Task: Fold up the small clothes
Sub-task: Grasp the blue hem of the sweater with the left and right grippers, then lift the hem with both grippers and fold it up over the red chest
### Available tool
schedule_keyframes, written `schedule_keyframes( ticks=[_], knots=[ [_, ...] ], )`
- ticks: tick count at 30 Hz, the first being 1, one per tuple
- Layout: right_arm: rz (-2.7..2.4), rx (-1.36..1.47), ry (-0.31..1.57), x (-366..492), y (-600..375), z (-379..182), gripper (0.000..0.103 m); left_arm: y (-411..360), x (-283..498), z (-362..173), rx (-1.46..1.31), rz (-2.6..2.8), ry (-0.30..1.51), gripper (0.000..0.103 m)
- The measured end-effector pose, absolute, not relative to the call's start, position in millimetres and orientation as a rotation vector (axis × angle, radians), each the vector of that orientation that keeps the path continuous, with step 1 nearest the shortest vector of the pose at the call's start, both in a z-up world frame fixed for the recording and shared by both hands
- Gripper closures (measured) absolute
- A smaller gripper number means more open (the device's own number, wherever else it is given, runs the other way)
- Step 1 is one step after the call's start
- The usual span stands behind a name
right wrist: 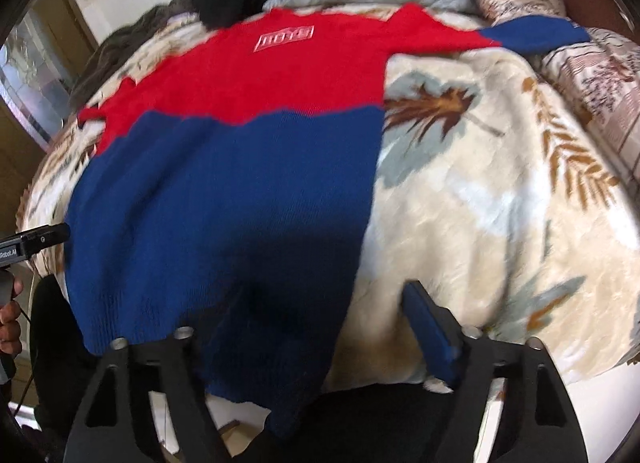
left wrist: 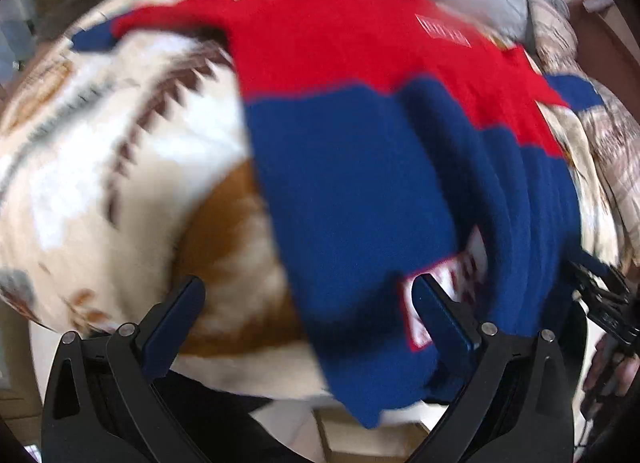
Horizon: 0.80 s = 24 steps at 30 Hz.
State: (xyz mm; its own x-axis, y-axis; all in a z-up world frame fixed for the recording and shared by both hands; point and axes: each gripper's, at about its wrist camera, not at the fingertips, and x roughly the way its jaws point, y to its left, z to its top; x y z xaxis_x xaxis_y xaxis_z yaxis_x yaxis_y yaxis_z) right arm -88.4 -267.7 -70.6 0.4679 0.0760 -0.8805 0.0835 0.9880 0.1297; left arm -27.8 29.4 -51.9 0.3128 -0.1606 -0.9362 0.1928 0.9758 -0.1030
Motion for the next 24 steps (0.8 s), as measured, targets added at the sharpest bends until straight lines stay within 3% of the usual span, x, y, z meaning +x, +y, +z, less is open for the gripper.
schedule_keyframes(
  ticks=[1,2,3,4,6,7,13,19,23,24],
  knots=[
    [-0.003,0.139,1.074,-90,-265,-70,0.033,26,-30,-57,0.012,-0.252,1.256,0.011],
    [0.0,0.13,1.071,-92,-264,-69,0.048,22,-33,-56,0.03,-0.235,1.237,0.013],
    [0.005,0.129,1.063,-94,-264,-67,0.056,19,-35,-54,0.036,-0.241,1.22,0.027],
    [0.018,0.133,1.057,-95,-264,-66,0.073,17,-37,-51,0.041,-0.253,1.209,0.04],
    [0.031,0.109,1.044,-98,-264,-63,0.09,19,-35,-41,0.025,-0.269,1.198,0.099],
    [0.062,0.127,1.032,-100,-266,-61,0.097,24,-32,-38,-0.003,-0.29,1.208,0.097],
    [0.049,0.275,0.916,-116,-311,-30,0.097,53,-23,-21,-0.098,-0.291,1.234,0.097],
    [-0.006,0.35,0.993,-113,-340,-56,0.096,63,-21,-39,-0.121,-0.284,1.285,0.096],
    [0.021,0.381,0.989,-107,-339,-54,0.088,62,-24,-40,-0.134,-0.323,1.286,0.064],
    [0.013,0.378,1.001,-105,-338,-55,0.088,60,-24,-42,-0.136,-0.323,1.289,0.064]
  ],
)
